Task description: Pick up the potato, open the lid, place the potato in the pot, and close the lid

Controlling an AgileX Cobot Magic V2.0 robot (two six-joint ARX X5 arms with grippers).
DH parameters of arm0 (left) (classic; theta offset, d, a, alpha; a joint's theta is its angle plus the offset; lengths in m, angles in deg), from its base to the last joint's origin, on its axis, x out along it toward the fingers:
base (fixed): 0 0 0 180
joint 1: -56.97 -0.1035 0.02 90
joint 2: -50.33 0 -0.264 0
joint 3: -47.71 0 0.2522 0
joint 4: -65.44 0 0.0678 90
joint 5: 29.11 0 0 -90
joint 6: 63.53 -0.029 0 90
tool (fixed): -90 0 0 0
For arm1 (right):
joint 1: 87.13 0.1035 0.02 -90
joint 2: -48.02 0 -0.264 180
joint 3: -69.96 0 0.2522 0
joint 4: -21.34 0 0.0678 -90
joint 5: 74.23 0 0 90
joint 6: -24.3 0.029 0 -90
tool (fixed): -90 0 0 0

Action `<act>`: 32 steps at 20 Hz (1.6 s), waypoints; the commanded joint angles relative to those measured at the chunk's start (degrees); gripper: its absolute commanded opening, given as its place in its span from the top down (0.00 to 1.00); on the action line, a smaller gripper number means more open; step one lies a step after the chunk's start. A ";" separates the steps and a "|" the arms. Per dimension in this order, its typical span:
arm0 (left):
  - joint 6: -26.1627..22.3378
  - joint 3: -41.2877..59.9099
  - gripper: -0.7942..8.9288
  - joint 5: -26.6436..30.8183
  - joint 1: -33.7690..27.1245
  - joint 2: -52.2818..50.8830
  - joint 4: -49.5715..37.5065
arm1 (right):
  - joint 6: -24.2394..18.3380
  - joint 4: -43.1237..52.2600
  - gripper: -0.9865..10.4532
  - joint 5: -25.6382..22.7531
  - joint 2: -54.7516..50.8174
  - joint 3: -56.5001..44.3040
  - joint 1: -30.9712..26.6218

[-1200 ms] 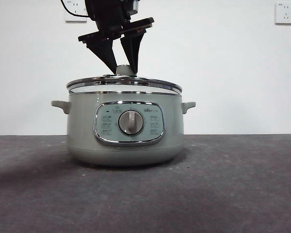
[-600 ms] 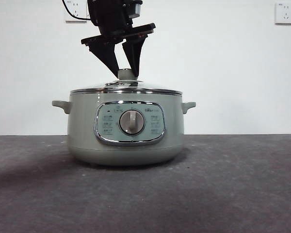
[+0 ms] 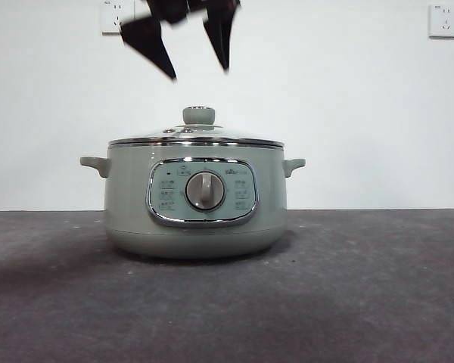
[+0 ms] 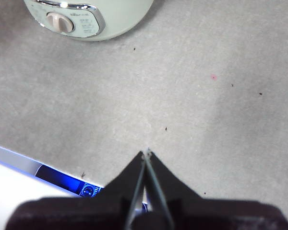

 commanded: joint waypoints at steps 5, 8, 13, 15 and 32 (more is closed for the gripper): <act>-4.50 0.13 0.68 0.04 -0.11 -8.92 8.37 | 0.63 -1.40 0.91 -1.07 0.09 -0.48 0.07; -6.38 0.13 0.92 0.04 -0.09 -13.49 14.21 | 0.66 -1.40 0.91 -1.09 0.09 -0.48 0.04; -3.37 0.13 0.92 0.07 -0.09 -18.36 14.21 | 0.63 -1.40 0.91 -1.07 0.09 -0.46 0.04; -3.37 0.13 0.92 0.07 -0.09 -19.02 14.21 | 0.63 -1.40 0.91 -1.09 0.09 -0.48 0.04; -5.29 18.10 0.92 1.64 -7.26 -35.36 14.56 | 0.63 -1.40 0.91 -1.09 0.11 -0.46 0.04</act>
